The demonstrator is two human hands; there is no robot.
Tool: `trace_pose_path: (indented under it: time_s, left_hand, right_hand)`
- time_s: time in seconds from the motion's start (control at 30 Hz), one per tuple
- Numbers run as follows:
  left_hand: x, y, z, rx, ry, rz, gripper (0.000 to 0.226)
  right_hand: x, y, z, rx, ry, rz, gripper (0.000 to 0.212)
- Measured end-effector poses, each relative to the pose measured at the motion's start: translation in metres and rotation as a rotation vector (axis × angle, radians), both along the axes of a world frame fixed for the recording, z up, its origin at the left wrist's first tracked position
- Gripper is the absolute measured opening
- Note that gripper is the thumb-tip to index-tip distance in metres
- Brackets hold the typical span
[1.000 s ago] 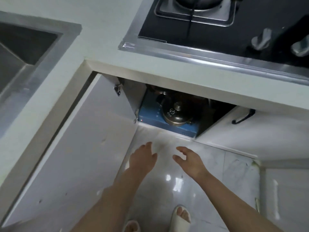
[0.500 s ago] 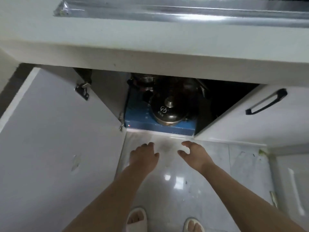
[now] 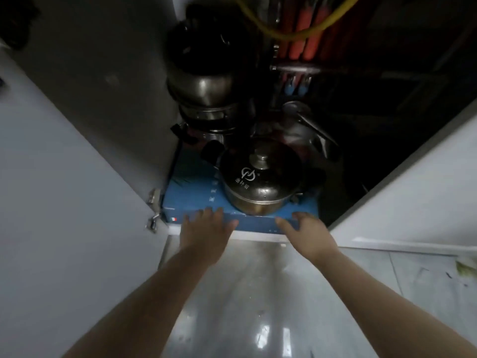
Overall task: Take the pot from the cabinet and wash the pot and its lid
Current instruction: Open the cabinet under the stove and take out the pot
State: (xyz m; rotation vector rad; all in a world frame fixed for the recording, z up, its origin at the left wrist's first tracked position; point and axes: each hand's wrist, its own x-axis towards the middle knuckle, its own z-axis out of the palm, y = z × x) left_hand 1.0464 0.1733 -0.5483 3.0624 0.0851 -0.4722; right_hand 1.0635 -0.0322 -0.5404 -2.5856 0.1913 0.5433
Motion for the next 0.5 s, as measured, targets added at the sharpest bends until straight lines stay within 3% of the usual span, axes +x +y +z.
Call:
trace_pose_path:
  time_s: [0.17,0.3,0.37,0.5]
  left_hand:
    - [0.025,0.004,-0.046,-0.175,-0.159,0.167,0.067]
    - [0.039,-0.004,-0.061,-0.479,-0.276,0.286,0.077]
    - [0.047,-0.011,-0.068,-0.630,-0.340,0.281,0.083]
    - [0.059,-0.017,-0.082,-0.861,-0.418,0.242,0.086]
  right_hand:
    - [0.011,0.008,-0.048,0.278,-0.079,-0.245,0.077]
    - [0.010,0.025,-0.067,0.600,-0.207,-0.341,0.081]
    - [0.009,0.035,-0.071,0.753,-0.260,-0.374,0.079]
    - [0.012,0.043,-0.079,0.891,-0.299,-0.437,0.098]
